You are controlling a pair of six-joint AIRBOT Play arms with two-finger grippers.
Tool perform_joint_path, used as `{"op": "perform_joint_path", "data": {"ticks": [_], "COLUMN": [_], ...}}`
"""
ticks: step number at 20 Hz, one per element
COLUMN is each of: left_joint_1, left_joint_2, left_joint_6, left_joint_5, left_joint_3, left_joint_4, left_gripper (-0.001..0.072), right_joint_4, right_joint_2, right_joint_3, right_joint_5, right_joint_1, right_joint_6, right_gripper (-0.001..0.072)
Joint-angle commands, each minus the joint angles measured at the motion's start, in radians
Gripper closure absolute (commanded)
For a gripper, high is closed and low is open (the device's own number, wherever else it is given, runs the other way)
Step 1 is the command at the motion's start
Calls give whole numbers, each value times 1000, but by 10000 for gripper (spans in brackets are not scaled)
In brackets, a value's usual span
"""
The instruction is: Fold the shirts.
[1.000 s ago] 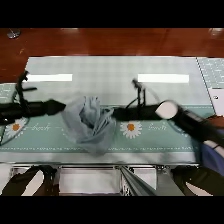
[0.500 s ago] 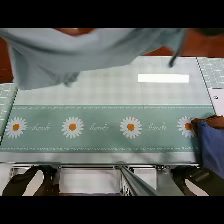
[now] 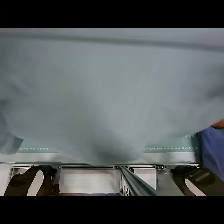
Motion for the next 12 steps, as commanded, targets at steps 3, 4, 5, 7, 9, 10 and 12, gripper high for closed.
{"op": "perform_joint_path", "data": {"ticks": [3,4,5,7,9,10,12], "left_joint_1": [-94,-117,-140,-194,-249,-274,-306], "left_joint_2": [11,-15,-50,-162,-316,-387,-533], "left_joint_6": [-5,-1,8,18,18,18,17], "left_joint_5": [12,50,90,174,259,309,357], "left_joint_3": [-312,-384,-443,-524,-530,-522,-483], "left_joint_4": [43,43,43,45,56,64,66], "left_gripper": [683,683,683,683,683,683,683], "right_joint_4": [-35,-51,-76,-132,-225,-246,-209], "right_joint_2": [90,101,110,110,80,48,-37], "right_joint_3": [-391,-504,-629,-861,-1030,-1072,-1086], "right_joint_5": [114,88,40,-91,-240,-303,-448], "right_joint_1": [0,0,0,0,-12,-43,-155], "right_joint_6": [59,82,110,165,241,270,277], "right_gripper": [696,695,695,695,695,695,695]}}
